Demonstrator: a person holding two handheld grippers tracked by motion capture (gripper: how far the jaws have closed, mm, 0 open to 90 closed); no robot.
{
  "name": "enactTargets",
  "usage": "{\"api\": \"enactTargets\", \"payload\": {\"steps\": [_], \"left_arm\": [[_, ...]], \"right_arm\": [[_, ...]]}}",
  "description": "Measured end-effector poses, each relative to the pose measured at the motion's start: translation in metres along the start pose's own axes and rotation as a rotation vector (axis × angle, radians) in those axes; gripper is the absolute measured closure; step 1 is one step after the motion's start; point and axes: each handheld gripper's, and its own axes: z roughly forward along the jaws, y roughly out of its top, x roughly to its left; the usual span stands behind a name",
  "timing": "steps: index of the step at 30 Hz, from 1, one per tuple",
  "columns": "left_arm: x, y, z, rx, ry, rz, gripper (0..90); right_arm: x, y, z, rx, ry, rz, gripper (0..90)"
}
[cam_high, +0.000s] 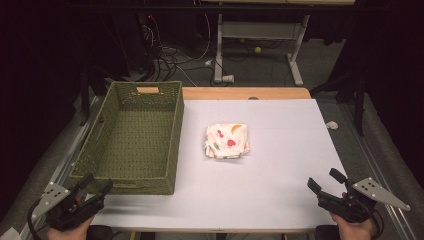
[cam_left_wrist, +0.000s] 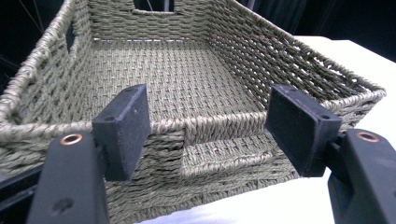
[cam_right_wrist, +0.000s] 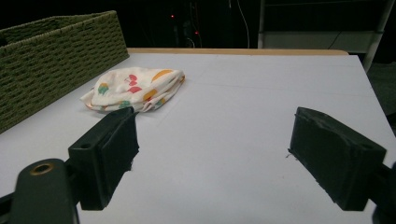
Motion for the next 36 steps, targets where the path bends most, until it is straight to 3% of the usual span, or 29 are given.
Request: {"api": "enactTargets", "payload": {"steps": [24, 36], "left_arm": [[-0.004, 0.002, 0.001, -0.009, -0.021, 0.024, 29.5], [-0.011, 0.009, 0.002, -0.035, -0.053, 0.028, 30.3]], "right_arm": [[0.000, 0.000, 0.000, -0.003, 0.005, -0.004, 16.3], [0.001, 0.000, -0.001, -0.005, 0.004, -0.007, 16.5]]}}
